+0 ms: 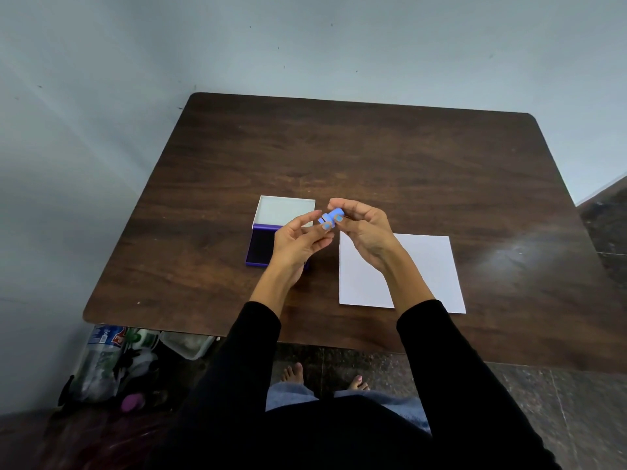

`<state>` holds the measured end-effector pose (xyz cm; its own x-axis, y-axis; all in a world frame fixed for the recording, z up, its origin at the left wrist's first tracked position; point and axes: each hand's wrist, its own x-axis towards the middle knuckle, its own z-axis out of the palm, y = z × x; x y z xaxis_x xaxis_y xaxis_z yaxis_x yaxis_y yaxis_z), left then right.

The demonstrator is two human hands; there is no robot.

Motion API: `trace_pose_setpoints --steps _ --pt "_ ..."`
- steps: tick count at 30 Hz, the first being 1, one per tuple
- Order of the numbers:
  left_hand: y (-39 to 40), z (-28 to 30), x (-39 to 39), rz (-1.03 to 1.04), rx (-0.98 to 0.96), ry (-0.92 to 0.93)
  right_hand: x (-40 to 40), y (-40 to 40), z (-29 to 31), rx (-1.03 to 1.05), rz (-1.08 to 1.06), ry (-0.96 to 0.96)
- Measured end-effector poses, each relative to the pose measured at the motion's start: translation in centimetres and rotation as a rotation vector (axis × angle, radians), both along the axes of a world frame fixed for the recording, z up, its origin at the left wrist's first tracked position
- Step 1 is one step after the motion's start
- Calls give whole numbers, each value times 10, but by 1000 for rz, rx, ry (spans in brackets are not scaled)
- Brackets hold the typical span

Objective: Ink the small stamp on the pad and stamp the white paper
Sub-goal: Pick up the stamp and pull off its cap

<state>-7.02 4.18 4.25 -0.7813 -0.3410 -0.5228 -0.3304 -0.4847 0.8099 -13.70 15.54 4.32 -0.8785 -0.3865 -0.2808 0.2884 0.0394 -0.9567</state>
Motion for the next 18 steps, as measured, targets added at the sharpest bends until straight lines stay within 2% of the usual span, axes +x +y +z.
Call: trace_pose_setpoints --steps 3,11,13,18 --pt "4 0 -1 0 -61 -19 -3 2 -1 -17 -75 -24" --pt "24 -35 7 -177 -1041 -37 -8 9 -8 -11 -290 -61" --pt "27 -41 11 -232 -1166 -73 -8 10 -8 -24 -292 -74" --pt "29 -57 23 -310 -1330 -77 -5 9 -5 -112 -296 -146"
